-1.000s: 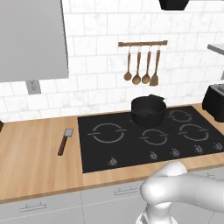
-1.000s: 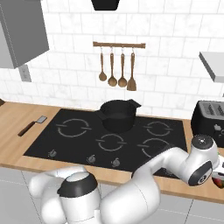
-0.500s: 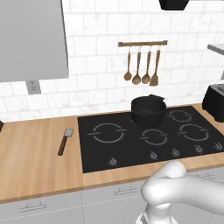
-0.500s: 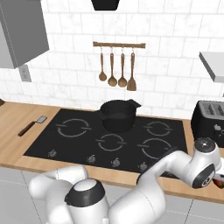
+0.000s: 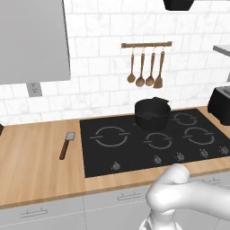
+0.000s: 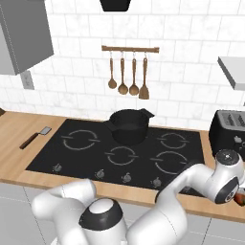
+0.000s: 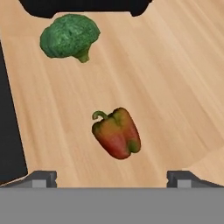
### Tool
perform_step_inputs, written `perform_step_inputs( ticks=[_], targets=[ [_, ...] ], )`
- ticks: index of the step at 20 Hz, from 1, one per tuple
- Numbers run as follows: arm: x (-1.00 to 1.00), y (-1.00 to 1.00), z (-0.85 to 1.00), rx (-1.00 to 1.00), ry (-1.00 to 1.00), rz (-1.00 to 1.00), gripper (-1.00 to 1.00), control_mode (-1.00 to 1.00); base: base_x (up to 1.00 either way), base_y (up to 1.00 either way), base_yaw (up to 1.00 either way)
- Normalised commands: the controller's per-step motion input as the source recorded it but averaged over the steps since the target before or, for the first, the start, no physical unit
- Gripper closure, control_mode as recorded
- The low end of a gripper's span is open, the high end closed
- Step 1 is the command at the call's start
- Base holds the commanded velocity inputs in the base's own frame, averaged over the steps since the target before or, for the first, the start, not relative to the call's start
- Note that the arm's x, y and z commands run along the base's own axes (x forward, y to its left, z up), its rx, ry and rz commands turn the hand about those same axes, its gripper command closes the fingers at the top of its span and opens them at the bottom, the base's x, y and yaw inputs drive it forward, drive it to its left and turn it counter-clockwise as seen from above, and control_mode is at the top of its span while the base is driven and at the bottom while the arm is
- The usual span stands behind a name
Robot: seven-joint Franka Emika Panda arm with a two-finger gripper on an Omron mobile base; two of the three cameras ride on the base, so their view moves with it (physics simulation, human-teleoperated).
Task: Put the bell pepper and broccoli in the pot. Retrieve the spatula and lightly stir the vegetables in the pot.
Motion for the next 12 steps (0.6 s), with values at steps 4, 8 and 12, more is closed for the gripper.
perform_step_inputs(
  ticks=[4, 8, 12],
  targets=[
    [0.07, -0.19, -0.05, 0.01, 0.0, 0.0, -1.0, -1.0, 0.0, 0.0, 0.0],
    [0.08, -0.19, -0.06, 0.0, 0.0, 0.01, -1.0, -1.0, 0.0, 0.0, 0.0],
    [0.09, -0.12, -0.12, 0.01, 0.0, 0.01, -1.0, -1.0, 0.0, 0.0, 0.0]
  ],
)
